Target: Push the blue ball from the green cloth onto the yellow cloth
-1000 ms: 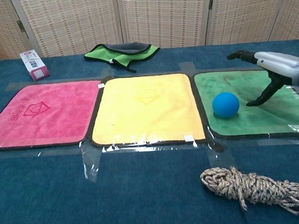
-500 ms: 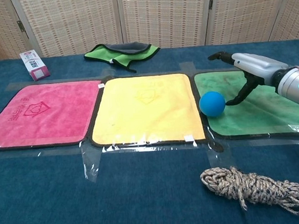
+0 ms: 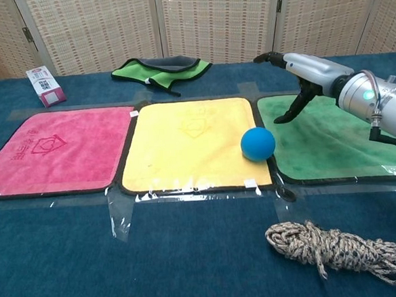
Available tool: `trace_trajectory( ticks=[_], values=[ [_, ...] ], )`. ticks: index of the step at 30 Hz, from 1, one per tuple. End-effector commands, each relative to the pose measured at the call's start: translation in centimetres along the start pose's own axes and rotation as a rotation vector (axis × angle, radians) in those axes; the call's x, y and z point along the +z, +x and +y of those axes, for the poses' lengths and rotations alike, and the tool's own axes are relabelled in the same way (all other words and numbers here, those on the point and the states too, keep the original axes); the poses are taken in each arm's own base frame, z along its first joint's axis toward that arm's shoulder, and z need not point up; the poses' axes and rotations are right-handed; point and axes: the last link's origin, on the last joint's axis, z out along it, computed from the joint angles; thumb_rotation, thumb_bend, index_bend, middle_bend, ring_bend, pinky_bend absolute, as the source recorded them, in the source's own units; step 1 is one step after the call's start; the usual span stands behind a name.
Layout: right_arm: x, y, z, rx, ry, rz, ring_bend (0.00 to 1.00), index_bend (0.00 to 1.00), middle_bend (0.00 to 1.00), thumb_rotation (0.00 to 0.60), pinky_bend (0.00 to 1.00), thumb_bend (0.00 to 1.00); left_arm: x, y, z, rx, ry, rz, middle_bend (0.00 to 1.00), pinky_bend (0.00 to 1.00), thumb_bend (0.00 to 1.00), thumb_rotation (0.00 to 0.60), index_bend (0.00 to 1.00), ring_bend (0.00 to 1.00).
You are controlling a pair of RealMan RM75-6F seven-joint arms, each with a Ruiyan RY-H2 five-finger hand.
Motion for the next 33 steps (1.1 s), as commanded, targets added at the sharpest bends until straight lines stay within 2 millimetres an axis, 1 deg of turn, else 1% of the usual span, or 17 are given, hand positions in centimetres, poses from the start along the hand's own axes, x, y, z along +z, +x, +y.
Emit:
trace_trajectory(
  ticks=[1,8,10,13,17,24,29,33],
  values=[
    [-1.1,0.6,0.4,-0.032,0.016,0.002,0.00,0.00,0.00,0.600,0.00,0.12,-0.1,0.1,-0.2,-0.001,0.005,0.001,0.05,0.00,0.51,0.600,0.19,0.06],
    [-5.3,0.7,2.0,-0.095,0.042,-0.054,0.00,0.00,0.00,0.600,0.00,0.11,-0.2,-0.1,-0.2,-0.003,0.003,-0.006,0.05,0.00,0.51,0.600,0.19,0.06],
    [-6.2,0.7,2.2,-0.094,0.045,-0.063,0.00,0.00,0.00,0.600,0.00,0.11,-0.1,-0.1,-0.2,-0.004,0.002,-0.005,0.05,0.00,0.51,0.600,0.19,0.06],
    [-6.7,0.5,1.9,-0.081,0.053,-0.066,0.00,0.00,0.00,0.600,0.00,0.11,-0.1,-0.1,0.0,-0.004,-0.005,-0.007,0.05,0.00,0.51,0.600,0.19,0.06],
    [-6.2,-0.4,0.8,-0.068,0.070,-0.078,0.00,0.00,0.00,0.600,0.00,0.09,-0.1,-0.1,0.2,-0.005,-0.011,-0.004,0.05,0.00,0.51,0.600,0.19,0.06],
    [-4.2,-2.0,-1.4,-0.066,0.091,-0.102,0.00,0.00,0.00,0.600,0.00,0.09,-0.3,0.1,-0.1,-0.007,-0.003,-0.003,0.05,0.00,0.51,0.600,0.19,0.06],
    [-2.8,-2.7,-2.5,-0.105,0.106,-0.115,0.00,0.00,0.00,0.600,0.00,0.08,-0.3,0.0,-0.3,-0.010,0.002,-0.006,0.05,0.00,0.51,0.600,0.19,0.06],
    [-1.4,-2.7,-3.9,-0.151,0.134,-0.101,0.00,0.00,0.00,0.600,0.00,0.09,-0.4,0.0,-0.4,-0.011,0.004,-0.005,0.05,0.00,0.51,0.600,0.19,0.06]
  ],
)
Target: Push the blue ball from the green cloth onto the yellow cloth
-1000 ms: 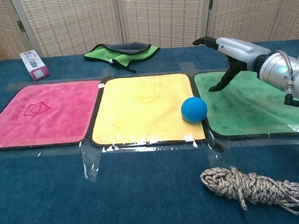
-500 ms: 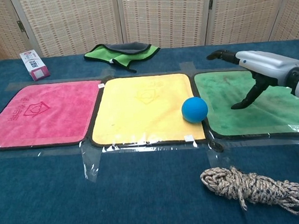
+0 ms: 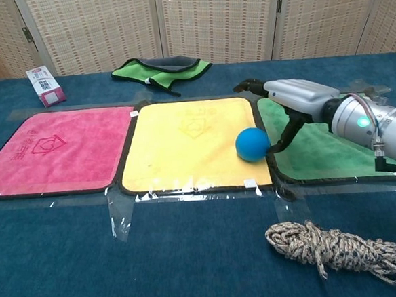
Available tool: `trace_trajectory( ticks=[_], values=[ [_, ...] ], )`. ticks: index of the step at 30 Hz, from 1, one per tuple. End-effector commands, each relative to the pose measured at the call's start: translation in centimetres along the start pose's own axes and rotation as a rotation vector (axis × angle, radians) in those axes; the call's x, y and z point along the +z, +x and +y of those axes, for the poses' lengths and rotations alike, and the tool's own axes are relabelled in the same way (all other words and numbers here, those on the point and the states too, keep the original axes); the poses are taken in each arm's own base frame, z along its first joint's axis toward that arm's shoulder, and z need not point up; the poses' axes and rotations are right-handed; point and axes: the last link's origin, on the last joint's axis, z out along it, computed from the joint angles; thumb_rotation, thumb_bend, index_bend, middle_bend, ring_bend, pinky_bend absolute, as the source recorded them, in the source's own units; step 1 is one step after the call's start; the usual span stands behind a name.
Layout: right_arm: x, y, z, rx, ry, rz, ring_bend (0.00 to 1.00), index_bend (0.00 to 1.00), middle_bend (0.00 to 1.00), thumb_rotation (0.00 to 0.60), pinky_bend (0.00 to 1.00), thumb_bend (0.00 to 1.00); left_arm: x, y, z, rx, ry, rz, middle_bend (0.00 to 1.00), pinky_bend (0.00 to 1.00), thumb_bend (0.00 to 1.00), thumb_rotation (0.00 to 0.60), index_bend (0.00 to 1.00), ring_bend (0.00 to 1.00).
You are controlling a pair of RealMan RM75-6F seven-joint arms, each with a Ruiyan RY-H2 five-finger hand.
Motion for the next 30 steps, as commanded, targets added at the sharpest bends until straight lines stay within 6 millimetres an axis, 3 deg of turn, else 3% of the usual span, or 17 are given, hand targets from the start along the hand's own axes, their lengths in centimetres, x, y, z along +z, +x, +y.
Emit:
trace_trajectory(
  ticks=[1,10,16,20,24,30],
  values=[
    [1.2,0.2,-0.9,-0.032,0.017,0.012,0.00,0.00,0.00,0.600,0.00,0.09,0.0,0.0,-0.1,0.000,0.001,0.000,0.05,0.00,0.51,0.600,0.19,0.06],
    [4.6,1.2,-3.0,-0.065,0.033,0.036,0.00,0.00,0.00,0.600,0.00,0.09,-0.1,-0.1,-0.5,0.000,0.012,0.000,0.05,0.00,0.51,0.600,0.19,0.06],
    [4.1,2.5,-3.2,-0.048,0.057,0.077,0.00,0.00,0.00,0.600,0.00,0.09,0.0,0.1,-0.6,-0.001,0.011,0.007,0.05,0.00,0.51,0.600,0.19,0.06],
    [1.6,4.2,-1.8,-0.067,0.058,0.099,0.00,0.00,0.00,0.600,0.00,0.09,0.2,0.2,-0.6,-0.006,0.009,0.008,0.05,0.00,0.51,0.600,0.19,0.06],
    [-2.3,6.0,0.4,-0.096,0.013,0.123,0.00,0.00,0.00,0.600,0.00,0.09,0.4,0.2,-0.6,-0.008,0.005,0.007,0.05,0.00,0.51,0.600,0.19,0.06],
    [-10.0,7.6,4.7,-0.139,-0.132,0.108,0.00,0.00,0.00,0.600,0.00,0.08,0.8,-0.1,-0.5,-0.014,-0.004,0.000,0.05,0.00,0.51,0.600,0.19,0.06]
  ],
)
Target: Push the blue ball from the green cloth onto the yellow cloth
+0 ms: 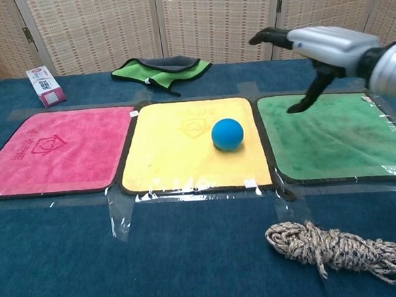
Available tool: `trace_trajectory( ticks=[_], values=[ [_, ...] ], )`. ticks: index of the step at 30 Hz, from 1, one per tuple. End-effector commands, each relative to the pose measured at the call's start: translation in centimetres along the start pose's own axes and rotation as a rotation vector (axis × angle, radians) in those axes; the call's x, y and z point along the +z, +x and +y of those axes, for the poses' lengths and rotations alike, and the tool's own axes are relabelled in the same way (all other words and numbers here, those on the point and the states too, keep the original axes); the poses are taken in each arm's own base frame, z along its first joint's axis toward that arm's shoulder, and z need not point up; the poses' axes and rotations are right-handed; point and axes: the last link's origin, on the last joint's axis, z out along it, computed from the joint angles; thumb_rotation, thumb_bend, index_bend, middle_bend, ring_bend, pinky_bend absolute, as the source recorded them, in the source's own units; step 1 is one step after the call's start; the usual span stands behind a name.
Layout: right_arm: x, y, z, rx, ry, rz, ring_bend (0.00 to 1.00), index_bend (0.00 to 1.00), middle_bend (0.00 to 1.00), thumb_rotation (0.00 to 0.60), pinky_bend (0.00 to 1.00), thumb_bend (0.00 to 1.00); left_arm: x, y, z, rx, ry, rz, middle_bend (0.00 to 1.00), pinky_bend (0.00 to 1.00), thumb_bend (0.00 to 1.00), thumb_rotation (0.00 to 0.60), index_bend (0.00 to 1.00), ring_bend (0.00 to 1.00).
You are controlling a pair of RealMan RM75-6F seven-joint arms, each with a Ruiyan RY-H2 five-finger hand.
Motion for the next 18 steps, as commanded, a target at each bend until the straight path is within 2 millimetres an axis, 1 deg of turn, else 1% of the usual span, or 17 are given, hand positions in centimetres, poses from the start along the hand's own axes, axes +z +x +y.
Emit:
trace_trajectory(
  ticks=[1,2,3,5,9,12,15,18],
  values=[
    [-5.9,1.2,3.6,-0.051,-0.119,-0.017,0.00,0.00,0.00,0.600,0.00,0.08,0.2,-0.1,0.1,0.000,-0.003,-0.002,0.05,0.00,0.51,0.600,0.19,0.06],
    [-7.1,1.5,4.1,-0.053,-0.138,-0.019,0.01,0.00,0.00,0.600,0.00,0.08,0.3,-0.1,0.1,0.000,-0.005,-0.002,0.05,0.00,0.51,0.600,0.19,0.06],
    [-8.6,1.8,4.9,-0.054,-0.166,-0.018,0.02,0.00,0.00,0.600,0.00,0.08,0.4,-0.1,0.3,-0.001,-0.009,-0.002,0.05,0.00,0.51,0.600,0.19,0.06],
    [-10.7,2.1,5.6,-0.053,-0.195,-0.014,0.05,0.00,0.00,0.600,0.01,0.08,0.6,-0.2,0.5,-0.002,-0.014,-0.004,0.05,0.00,0.51,0.600,0.19,0.06],
    [-15.3,2.9,7.0,-0.043,-0.262,0.017,0.10,0.02,0.04,0.600,0.04,0.08,0.9,-0.4,1.0,0.000,-0.027,-0.011,0.05,0.00,0.51,0.600,0.19,0.06],
    [-18.4,3.4,7.6,-0.022,-0.304,0.027,0.11,0.04,0.05,0.600,0.05,0.08,1.0,-0.5,1.3,0.001,-0.034,-0.011,0.05,0.00,0.51,0.600,0.19,0.06],
    [-21.8,4.2,7.9,0.001,-0.360,0.079,0.11,0.05,0.05,0.600,0.05,0.08,1.2,-0.7,1.6,0.003,-0.035,-0.014,0.05,0.00,0.51,0.600,0.19,0.06],
    [-24.2,4.4,8.2,0.012,-0.412,0.098,0.12,0.06,0.06,0.600,0.05,0.08,1.2,-0.7,1.8,0.004,-0.040,-0.013,0.05,0.00,0.51,0.600,0.19,0.06]
  ],
)
